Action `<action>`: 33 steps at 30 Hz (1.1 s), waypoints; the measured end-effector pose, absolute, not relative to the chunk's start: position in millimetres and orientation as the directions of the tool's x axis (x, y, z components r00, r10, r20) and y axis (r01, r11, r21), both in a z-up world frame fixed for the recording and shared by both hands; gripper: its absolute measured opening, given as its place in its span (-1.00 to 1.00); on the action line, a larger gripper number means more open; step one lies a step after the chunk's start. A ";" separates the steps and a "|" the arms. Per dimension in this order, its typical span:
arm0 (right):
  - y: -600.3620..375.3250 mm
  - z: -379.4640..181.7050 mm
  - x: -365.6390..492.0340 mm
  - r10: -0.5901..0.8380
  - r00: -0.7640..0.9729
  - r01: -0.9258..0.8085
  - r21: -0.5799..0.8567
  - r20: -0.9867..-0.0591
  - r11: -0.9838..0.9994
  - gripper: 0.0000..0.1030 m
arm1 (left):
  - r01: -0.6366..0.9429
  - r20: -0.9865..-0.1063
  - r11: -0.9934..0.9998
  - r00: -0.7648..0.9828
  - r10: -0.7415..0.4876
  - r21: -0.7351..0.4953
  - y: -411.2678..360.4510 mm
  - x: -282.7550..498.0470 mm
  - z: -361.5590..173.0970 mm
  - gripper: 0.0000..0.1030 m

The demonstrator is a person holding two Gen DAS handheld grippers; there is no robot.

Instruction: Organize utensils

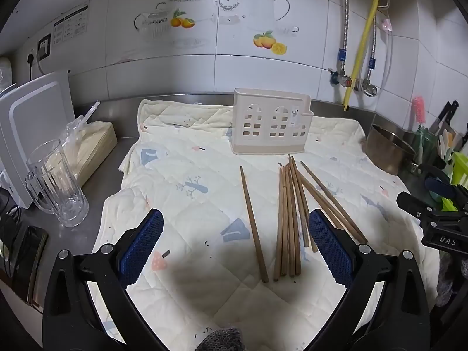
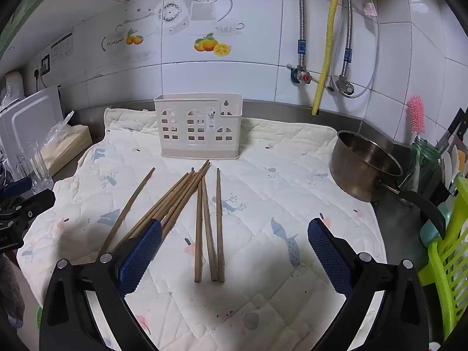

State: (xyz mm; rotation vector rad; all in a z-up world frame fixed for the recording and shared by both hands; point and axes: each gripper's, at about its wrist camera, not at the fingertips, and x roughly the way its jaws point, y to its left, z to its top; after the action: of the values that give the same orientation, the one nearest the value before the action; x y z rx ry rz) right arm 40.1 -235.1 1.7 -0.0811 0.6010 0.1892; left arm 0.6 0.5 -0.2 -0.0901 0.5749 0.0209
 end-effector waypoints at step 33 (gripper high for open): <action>-230.9 7.3 34.7 0.164 0.817 -0.207 -0.015 -0.553 0.978 0.87 | -0.050 -0.535 0.997 0.845 0.013 -0.055 0.7 -5.8 4.0 0.90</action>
State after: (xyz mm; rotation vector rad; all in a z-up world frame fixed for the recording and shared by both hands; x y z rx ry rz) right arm 34.7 -230.9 7.3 -0.0759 0.5822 0.1982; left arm -5.8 0.7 4.0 -0.0672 0.5642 0.0330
